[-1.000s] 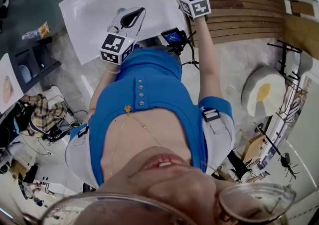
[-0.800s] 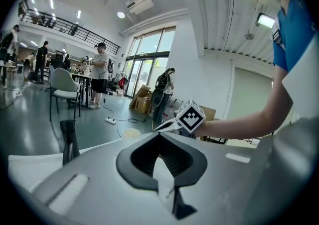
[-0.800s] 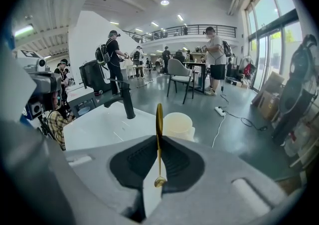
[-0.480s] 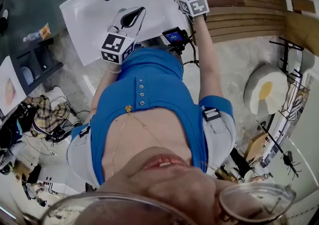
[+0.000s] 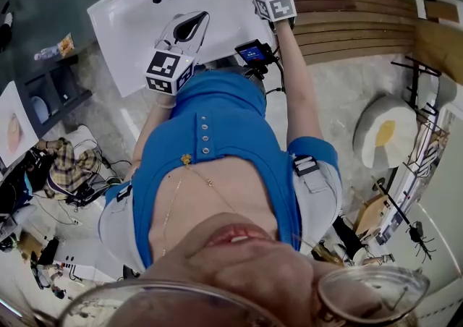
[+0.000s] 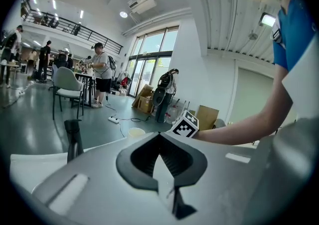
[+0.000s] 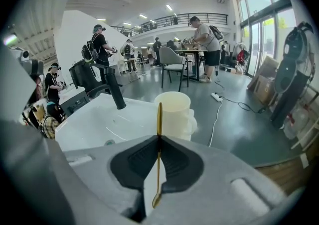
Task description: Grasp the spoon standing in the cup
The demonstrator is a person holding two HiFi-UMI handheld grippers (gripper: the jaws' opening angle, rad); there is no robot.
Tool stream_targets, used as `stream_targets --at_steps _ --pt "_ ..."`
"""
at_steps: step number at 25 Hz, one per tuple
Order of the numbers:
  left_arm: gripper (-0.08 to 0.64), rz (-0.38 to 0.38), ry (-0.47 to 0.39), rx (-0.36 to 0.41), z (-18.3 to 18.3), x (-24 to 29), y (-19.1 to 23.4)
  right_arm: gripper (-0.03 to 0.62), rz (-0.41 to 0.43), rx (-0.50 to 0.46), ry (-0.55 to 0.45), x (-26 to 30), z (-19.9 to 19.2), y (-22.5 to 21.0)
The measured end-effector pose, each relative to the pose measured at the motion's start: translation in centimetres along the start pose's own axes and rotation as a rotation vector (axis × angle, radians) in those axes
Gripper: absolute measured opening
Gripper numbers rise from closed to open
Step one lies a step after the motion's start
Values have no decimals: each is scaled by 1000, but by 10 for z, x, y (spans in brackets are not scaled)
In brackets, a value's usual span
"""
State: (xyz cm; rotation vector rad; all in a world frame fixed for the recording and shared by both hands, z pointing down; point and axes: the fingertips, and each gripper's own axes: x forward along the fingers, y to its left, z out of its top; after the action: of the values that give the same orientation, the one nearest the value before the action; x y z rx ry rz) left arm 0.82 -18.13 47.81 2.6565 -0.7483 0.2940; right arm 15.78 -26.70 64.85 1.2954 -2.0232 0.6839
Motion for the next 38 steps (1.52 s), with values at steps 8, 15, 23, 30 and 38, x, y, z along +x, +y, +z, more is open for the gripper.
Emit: stream_targets --at_steps 8,15,23,30,38 --pt "0 26 2 -11 1 -2 10 8 4 49 58 27 -21 2" --pt "0 38 3 -24 -3 -3 17 14 -59 100 125 42 -31 -5" --pt "0 52 0 -33 -4 -4 24 15 -151 125 206 51 -47 -12" --pt "0 51 5 -35 -5 -6 24 18 -175 130 217 54 -52 -14" --pt "0 37 13 -28 -7 -4 25 21 -200 118 198 56 -54 -16"
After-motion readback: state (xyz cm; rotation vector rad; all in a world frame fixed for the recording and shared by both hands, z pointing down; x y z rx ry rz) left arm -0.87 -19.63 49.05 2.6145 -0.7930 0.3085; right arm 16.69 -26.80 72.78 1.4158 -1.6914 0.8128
